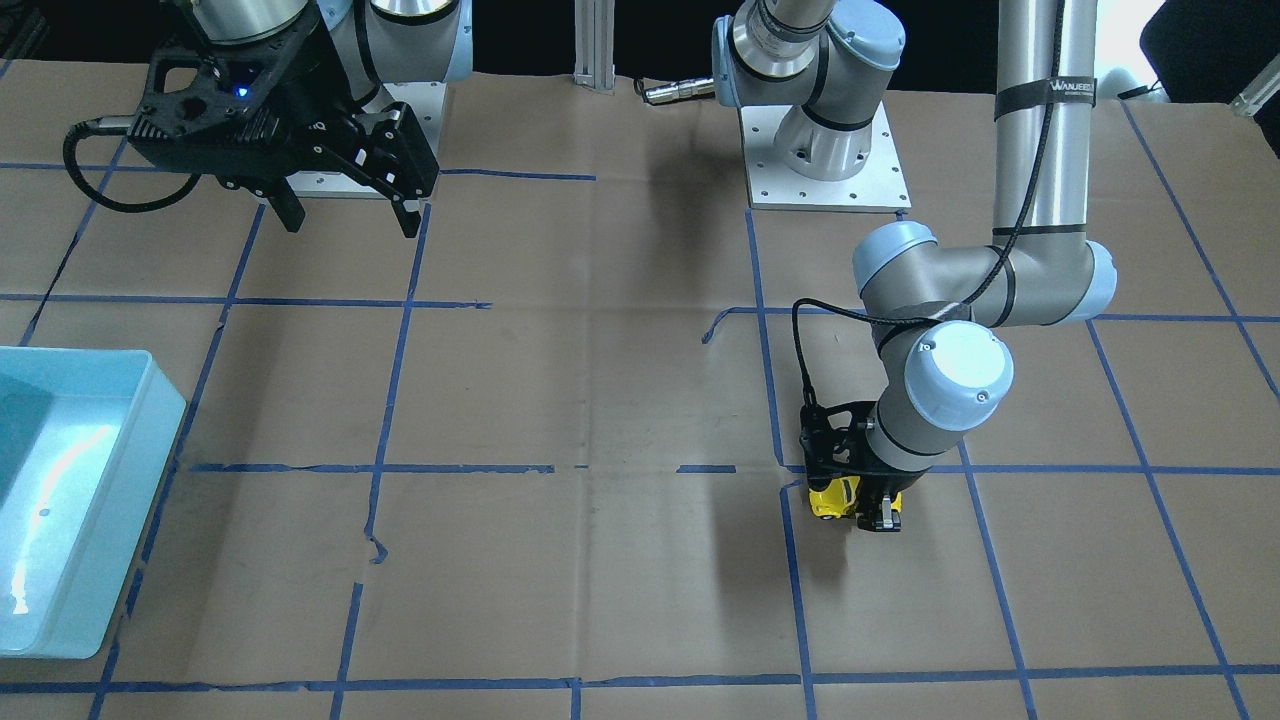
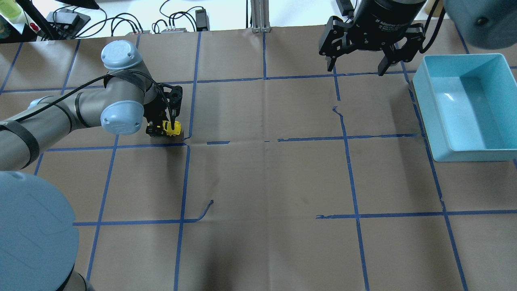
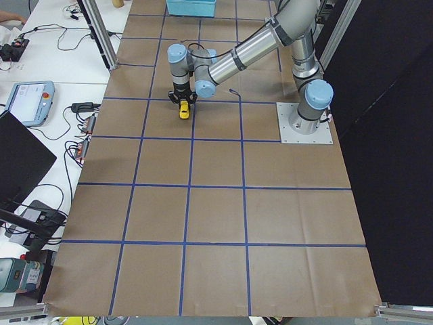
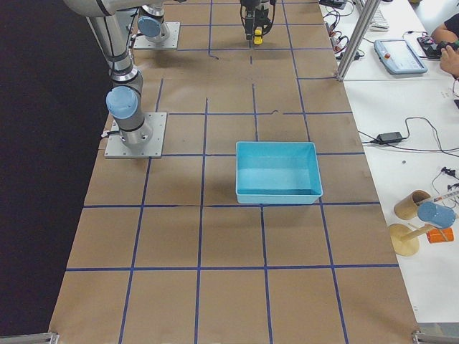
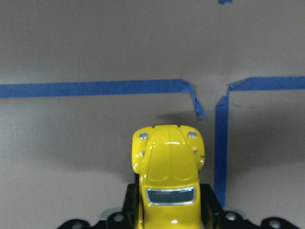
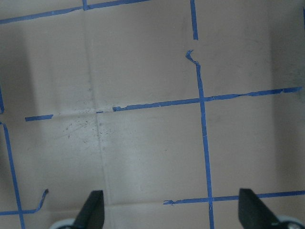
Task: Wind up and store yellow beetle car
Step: 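Press the car down against the table with the left gripper, then drag the car back toward the robot with the left gripper, then release, then raise the left gripper away while the right gripper moves toward the rolled car, then lower the right gripper down onto the yellow car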
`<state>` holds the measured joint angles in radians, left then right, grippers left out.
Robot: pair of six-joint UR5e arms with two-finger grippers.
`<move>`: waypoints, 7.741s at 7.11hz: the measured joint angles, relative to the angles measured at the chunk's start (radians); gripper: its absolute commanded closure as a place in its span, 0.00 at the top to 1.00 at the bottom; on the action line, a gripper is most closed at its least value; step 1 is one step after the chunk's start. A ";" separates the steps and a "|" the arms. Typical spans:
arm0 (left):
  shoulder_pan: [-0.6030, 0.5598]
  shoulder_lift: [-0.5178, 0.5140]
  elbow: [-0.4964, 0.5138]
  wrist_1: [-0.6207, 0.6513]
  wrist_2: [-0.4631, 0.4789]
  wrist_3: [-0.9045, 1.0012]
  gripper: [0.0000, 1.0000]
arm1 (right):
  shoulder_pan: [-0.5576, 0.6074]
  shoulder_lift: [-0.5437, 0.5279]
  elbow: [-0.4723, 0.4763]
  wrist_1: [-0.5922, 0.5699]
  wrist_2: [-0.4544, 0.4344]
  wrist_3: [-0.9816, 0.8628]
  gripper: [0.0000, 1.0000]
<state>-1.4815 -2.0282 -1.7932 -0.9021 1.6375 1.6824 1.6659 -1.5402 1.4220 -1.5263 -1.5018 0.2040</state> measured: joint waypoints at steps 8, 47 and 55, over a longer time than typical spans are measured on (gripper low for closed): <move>-0.044 -0.014 -0.003 0.010 -0.007 0.005 0.40 | -0.002 0.005 -0.001 -0.003 0.002 -0.002 1.00; -0.057 0.338 0.145 -0.419 -0.056 -0.517 0.78 | -0.110 0.038 0.029 0.015 -0.016 -0.690 1.00; -0.093 0.360 0.214 -0.513 -0.076 -1.512 0.83 | -0.262 0.227 0.369 -0.451 -0.077 -1.711 1.00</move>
<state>-1.5744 -1.6685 -1.5791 -1.4150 1.5612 0.1699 1.4035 -1.3136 1.7912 -1.9778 -1.5786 -1.5067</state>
